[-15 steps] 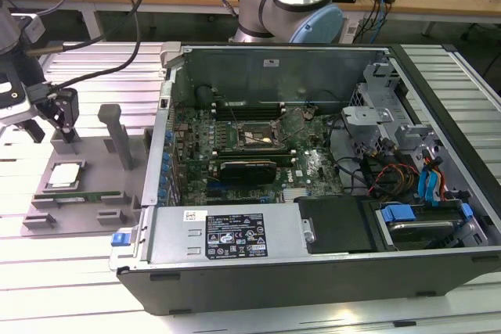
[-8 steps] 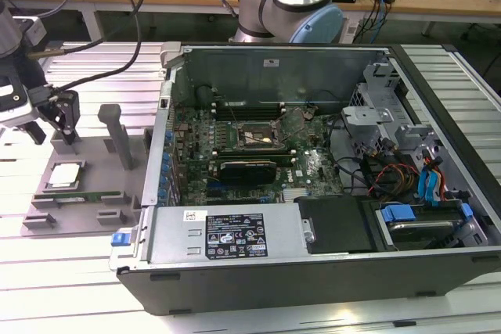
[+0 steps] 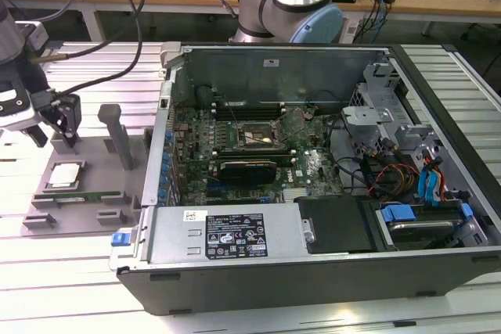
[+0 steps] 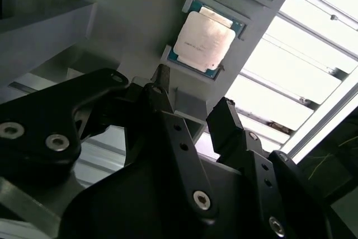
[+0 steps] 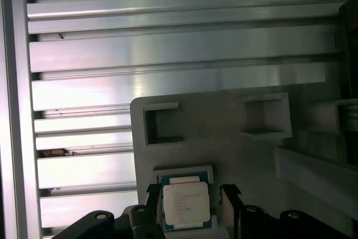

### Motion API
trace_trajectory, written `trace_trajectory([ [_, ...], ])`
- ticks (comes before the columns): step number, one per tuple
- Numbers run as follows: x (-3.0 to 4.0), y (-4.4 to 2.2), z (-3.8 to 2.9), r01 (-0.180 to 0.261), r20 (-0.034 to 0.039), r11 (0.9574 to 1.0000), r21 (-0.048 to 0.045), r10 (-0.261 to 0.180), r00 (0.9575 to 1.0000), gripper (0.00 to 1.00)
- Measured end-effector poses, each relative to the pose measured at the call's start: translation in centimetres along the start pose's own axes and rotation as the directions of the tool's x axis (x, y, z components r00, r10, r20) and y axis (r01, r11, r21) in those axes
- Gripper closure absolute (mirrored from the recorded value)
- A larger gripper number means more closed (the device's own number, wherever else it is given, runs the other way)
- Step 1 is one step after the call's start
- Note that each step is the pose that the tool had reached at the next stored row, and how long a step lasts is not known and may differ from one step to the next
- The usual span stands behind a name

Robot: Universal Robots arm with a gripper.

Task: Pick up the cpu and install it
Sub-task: 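Pick up the cpu and move it towards the insertion slot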

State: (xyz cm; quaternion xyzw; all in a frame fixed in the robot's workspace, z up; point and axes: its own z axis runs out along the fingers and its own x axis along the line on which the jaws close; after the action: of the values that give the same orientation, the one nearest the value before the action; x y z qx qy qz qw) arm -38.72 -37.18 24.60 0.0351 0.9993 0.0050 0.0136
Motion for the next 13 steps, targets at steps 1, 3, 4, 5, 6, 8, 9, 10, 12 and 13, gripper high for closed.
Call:
trace_trajectory([
  [1, 0.0, 0.0, 0.07, 0.0, 0.0, 1.0, -0.0001, 0.0, 1.0, 0.45],
  [3, 0.01, 0.01, 0.19, 0.001, 0.0003, 1.0, 0.0057, -0.001, 1.0, 0.45],
  [4, 0.01, 0.01, 0.22, 0.004, 0.0012, 0.9998, 0.0176, -0.004, 1.0, 0.45],
  [5, 0.01, 0.01, 0.24, 0.007, 0.0018, 0.9996, 0.0263, -0.007, 1.0, 0.45],
  [6, 0.01, 0.01, 0.28, 0.017, 0.0023, 0.9993, 0.0348, -0.017, 0.9999, 0.45],
  [8, 0.01, 0.01, 0.3, 0.036, 0.0023, 0.9984, 0.0441, -0.036, 0.9993, 0.45],
  [9, 0.01, 0.01, 0.33, 0.055, 0.0024, 0.9971, 0.052, -0.055, 0.9985, 0.45],
  [10, 0.01, 0.01, 0.34, 0.068, 0.0021, 0.9963, 0.0521, -0.068, 0.9977, 0.45],
  [12, 0.07, 0.0, 0.43, 0.09, 0.0022, 0.9946, 0.0514, -0.09, 0.9959, 0.45],
  [13, 0.17, -0.12, 0.47, 0.09, 0.002, 0.9946, 0.0515, -0.091, 0.9959, 0.45],
])
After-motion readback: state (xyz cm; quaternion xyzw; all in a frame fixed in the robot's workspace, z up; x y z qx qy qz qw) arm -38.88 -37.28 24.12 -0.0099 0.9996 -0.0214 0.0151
